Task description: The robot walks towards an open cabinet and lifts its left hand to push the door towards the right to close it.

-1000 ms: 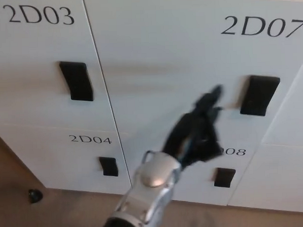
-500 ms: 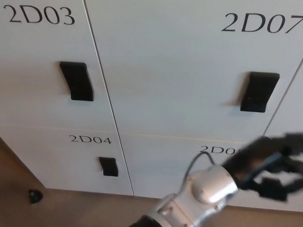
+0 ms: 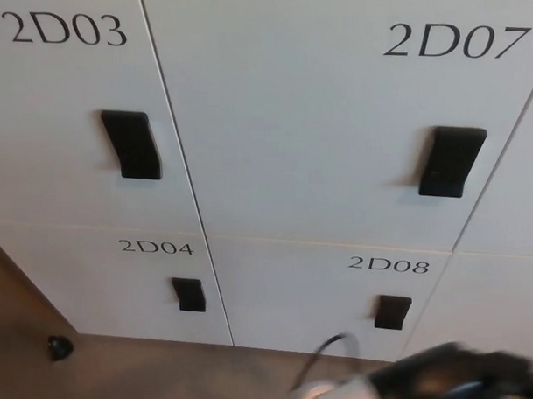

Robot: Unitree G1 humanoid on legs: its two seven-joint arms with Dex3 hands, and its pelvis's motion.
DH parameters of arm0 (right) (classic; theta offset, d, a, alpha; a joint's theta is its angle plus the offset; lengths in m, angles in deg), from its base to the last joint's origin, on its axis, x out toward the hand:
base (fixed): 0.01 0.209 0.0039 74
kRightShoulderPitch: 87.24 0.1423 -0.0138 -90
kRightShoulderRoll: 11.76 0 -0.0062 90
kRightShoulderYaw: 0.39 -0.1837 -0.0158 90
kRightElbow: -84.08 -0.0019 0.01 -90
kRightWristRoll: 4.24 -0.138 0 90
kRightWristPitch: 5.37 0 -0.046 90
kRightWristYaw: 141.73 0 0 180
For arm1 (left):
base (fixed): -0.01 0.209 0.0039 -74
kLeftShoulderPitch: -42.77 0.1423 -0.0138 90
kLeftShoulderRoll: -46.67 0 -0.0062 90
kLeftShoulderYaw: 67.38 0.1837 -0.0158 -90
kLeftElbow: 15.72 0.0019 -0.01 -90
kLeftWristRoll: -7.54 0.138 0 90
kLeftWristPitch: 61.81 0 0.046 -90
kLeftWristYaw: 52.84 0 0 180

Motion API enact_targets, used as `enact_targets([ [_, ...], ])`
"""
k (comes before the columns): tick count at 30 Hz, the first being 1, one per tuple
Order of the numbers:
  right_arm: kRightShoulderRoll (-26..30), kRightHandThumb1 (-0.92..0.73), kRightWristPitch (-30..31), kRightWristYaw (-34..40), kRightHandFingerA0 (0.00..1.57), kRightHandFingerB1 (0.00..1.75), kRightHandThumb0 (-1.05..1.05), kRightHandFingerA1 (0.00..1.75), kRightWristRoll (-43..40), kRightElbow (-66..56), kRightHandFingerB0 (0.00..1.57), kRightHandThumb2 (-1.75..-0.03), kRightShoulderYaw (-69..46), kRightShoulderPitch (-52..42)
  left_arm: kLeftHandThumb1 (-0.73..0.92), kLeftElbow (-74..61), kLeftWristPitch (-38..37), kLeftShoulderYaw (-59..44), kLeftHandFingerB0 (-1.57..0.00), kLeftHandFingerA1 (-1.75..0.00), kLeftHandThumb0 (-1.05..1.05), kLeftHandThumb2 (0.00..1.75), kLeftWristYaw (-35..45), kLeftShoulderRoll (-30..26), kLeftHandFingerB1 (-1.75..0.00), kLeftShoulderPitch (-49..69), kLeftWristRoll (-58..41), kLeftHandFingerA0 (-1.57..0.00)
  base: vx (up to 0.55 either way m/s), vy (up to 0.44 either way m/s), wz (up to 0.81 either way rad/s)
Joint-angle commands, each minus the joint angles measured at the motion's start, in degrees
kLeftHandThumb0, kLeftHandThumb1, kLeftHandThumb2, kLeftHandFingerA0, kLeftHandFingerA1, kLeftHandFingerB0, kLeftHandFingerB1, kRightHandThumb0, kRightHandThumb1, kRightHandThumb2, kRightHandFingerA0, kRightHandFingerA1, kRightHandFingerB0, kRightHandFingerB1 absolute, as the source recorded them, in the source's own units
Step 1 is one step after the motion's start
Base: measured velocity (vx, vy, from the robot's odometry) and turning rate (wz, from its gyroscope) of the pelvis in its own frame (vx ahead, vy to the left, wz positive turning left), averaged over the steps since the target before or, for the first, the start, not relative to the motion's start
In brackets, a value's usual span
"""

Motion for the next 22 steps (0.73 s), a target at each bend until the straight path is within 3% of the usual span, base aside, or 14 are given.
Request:
enact_targets([
  [1, 3.1, -0.88, 0.5, 1.2, 0.43, 0.33, -0.64, 0.42, 2.4, 0.0, 0.29, -0.67, 1.5, 3.5, 0.49, -4.0, -3.9, -17.0, -0.48, -0.42, 0.14, 0.56, -6.4, -21.4, -0.39, 19.6, 1.1, -0.51, 0.0, 0.0, 0.0],
  [8, 2.1, -0.86, 1.6, 0.6, 0.43, 0.34, -0.67, 0.43, 0.4, 1.4, 0.31, -0.66, 0.0, 3.5, 0.53, 10.0, -11.3, -31.8, -0.48, -0.47, 0.21, 0.63, -9.0, -27.8, -0.42, 23.7, -3.3, -0.5, 0.0, 0.0, 0.0],
  [14, 1.6, -0.87, 1.8, 1.4, 0.42, 0.35, -0.68, 0.44, -1.3, 2.1, 0.32, -0.66, -2.1, 4.2, 0.55, 25.8, -10.0, -37.1, -0.51, -0.43, 0.15, 0.56, -10.1, -31.6, -0.39, 17.4, -1.2, -0.5, 0.0, 0.0, 0.0],
  [17, 1.5, -0.87, 1.7, 1.6, 0.42, 0.35, -0.67, 0.44, -1.7, 1.9, 0.32, -0.66, -2.6, 4.0, 0.5, 30.3, -9.3, -38.9, -0.48, -0.46, 0.2, 0.6, -10.4, -31.7, -0.42, 15.2, -1.4, -0.46, 0.0, 0.0, 0.0],
  [22, 1.3, -0.87, 1.7, 1.9, 0.44, 0.35, -0.66, 0.44, -1.5, 1.1, 0.33, -0.66, -2.8, 3.9, 0.47, 36.5, -8.2, -40.7, -0.49, -0.43, 0.11, 0.54, -9.9, -31.2, -0.4, 12.9, -0.2, -0.52, 0.0, 0.0, 0.0],
])
